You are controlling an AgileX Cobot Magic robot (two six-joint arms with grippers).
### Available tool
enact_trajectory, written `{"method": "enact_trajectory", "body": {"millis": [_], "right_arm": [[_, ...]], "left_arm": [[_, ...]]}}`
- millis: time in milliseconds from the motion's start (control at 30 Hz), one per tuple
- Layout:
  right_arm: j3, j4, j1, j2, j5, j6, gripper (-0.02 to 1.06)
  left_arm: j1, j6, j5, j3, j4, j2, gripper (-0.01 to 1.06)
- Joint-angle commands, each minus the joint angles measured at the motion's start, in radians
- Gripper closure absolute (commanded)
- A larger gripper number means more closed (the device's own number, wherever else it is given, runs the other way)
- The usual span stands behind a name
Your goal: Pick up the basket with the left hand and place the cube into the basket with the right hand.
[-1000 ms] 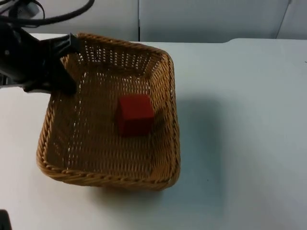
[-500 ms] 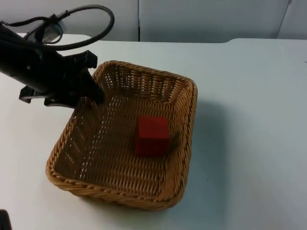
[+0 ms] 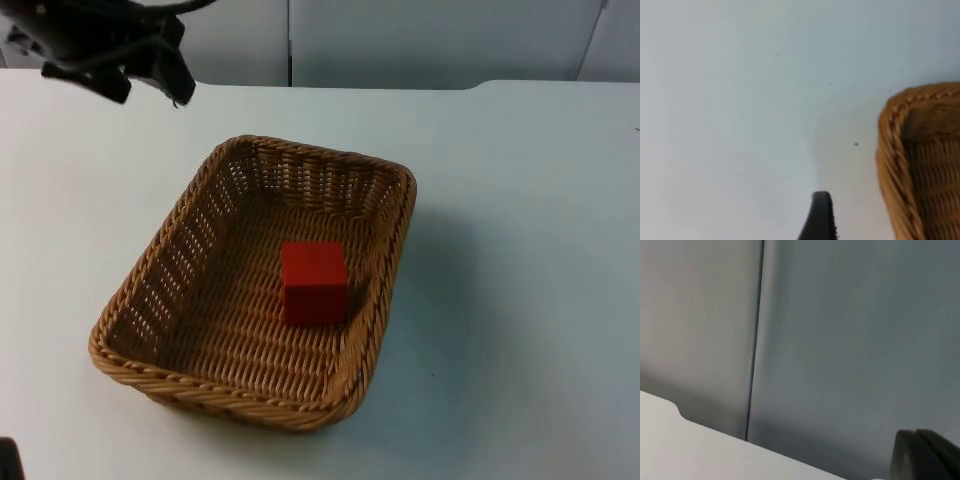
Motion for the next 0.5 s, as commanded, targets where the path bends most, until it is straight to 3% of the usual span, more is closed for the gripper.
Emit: {"method": "enact_trajectory", "body": {"millis": [0, 33, 100, 133, 233, 300, 367, 400, 433, 467], "right_arm": [[-0.005, -0.010, -0.005, -0.006, -0.026, -0.062, 1.05], [-0.005, -0.010, -0.005, -0.006, -0.047, -0.086, 1.05], [-0.005, 0.000, -0.005, -0.025, -0.124, -0.122, 1.05], [-0.005, 0.002, -0.005, -0.045, -0.157, -0.131, 1.05], [-0.005, 0.047, -0.005, -0.100, -0.190, -0.171, 1.05], [-0.005, 0.125, -0.005, -0.168, -0.188, -0.296, 1.05], [-0.005, 0.317, -0.005, -0.251, -0.186, -0.537, 1.05], [-0.005, 0.317, -0.005, -0.251, -0.186, -0.537, 1.05], [-0.005, 0.447, -0.005, -0.296, -0.190, -0.691, 1.05], [-0.005, 0.645, -0.005, -0.334, -0.209, -0.845, 1.05]], "left_arm": [[-0.004, -0.156, 0.059, -0.098, 0.177, -0.005, 0.48], [-0.004, -0.217, 0.101, -0.152, 0.233, -0.013, 0.60], [-0.004, -0.273, 0.195, -0.247, 0.344, -0.036, 0.95], [-0.004, -0.274, 0.235, -0.288, 0.391, -0.056, 1.05], [-0.004, -0.321, 0.268, -0.336, 0.489, -0.114, 1.05], [-0.002, -0.372, 0.274, -0.339, 0.589, -0.210, 1.05], [-0.002, -0.389, 0.299, -0.339, 0.650, -0.314, 1.05], [-0.002, -0.389, 0.299, -0.339, 0.650, -0.314, 1.05], [-0.002, -0.399, 0.320, -0.339, 0.664, -0.376, 1.05], [-0.002, -0.410, 0.341, -0.339, 0.664, -0.443, 1.05]]}}
